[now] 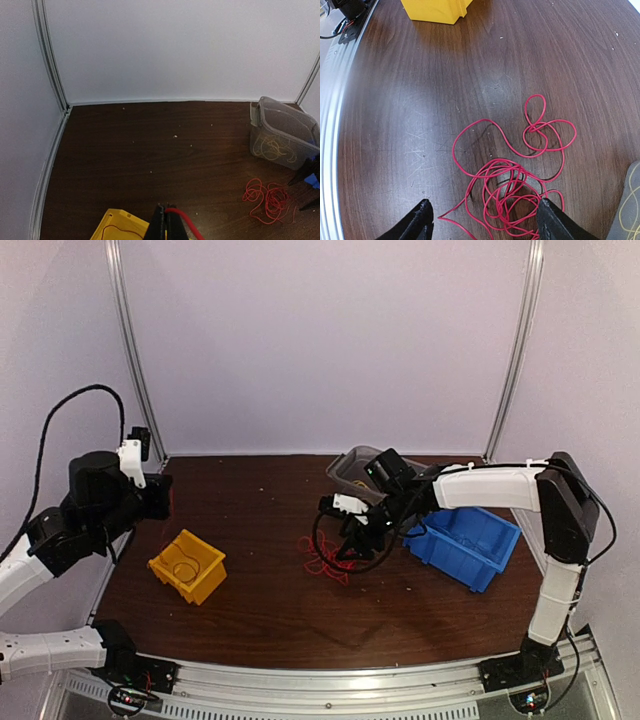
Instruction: Untangle the cables
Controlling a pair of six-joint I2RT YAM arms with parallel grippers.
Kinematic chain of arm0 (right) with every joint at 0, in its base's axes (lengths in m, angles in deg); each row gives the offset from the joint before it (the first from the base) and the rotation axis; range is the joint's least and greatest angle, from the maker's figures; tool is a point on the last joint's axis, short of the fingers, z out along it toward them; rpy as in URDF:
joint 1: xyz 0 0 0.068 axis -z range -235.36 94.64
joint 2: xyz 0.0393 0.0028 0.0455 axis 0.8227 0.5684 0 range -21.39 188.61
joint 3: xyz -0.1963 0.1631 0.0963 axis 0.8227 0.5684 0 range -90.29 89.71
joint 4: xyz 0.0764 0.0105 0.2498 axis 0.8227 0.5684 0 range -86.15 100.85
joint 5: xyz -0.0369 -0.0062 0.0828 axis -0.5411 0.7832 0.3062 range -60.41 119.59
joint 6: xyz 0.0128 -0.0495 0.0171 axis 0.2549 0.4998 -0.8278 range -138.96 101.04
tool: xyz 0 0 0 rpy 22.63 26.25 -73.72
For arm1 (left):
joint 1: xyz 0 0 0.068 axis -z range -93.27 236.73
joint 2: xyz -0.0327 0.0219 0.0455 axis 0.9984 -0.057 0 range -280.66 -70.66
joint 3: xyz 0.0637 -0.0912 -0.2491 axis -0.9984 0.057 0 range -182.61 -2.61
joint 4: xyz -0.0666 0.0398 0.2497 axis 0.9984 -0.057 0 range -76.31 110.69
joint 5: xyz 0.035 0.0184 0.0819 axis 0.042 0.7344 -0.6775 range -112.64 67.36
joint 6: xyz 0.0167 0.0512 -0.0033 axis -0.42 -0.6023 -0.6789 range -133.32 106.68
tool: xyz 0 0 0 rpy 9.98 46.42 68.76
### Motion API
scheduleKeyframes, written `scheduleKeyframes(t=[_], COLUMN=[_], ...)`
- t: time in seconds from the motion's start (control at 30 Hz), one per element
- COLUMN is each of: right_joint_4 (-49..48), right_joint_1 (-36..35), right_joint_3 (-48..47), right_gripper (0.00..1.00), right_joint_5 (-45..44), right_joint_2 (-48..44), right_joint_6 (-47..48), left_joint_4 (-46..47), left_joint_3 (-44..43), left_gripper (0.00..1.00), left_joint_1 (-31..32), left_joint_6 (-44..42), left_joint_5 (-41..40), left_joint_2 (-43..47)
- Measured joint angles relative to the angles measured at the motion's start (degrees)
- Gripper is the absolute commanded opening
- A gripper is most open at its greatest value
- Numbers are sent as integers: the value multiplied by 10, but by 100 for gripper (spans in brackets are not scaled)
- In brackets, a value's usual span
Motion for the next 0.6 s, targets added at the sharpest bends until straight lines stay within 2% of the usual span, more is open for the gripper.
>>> scheduleKeyframes(t=[0.13, 0.3, 0.6], right_joint_4=[0, 1, 2], right_joint_1=[0, 0, 0], right_joint_3=[0, 0, 0], right_gripper=[72, 72, 72], right_joint_5=[3, 4, 8], right_joint_2=[0, 0, 0], right_joint_6=[0, 0, 0], left_joint_4=[3, 19, 36], left_joint_3=[84, 146, 186], left_gripper=[0, 0, 0], left_joint_1=[0, 0, -6], left_joint_6=[52, 104, 160], left_joint_5=[15, 21, -18], left_joint_2=[-5, -15, -94])
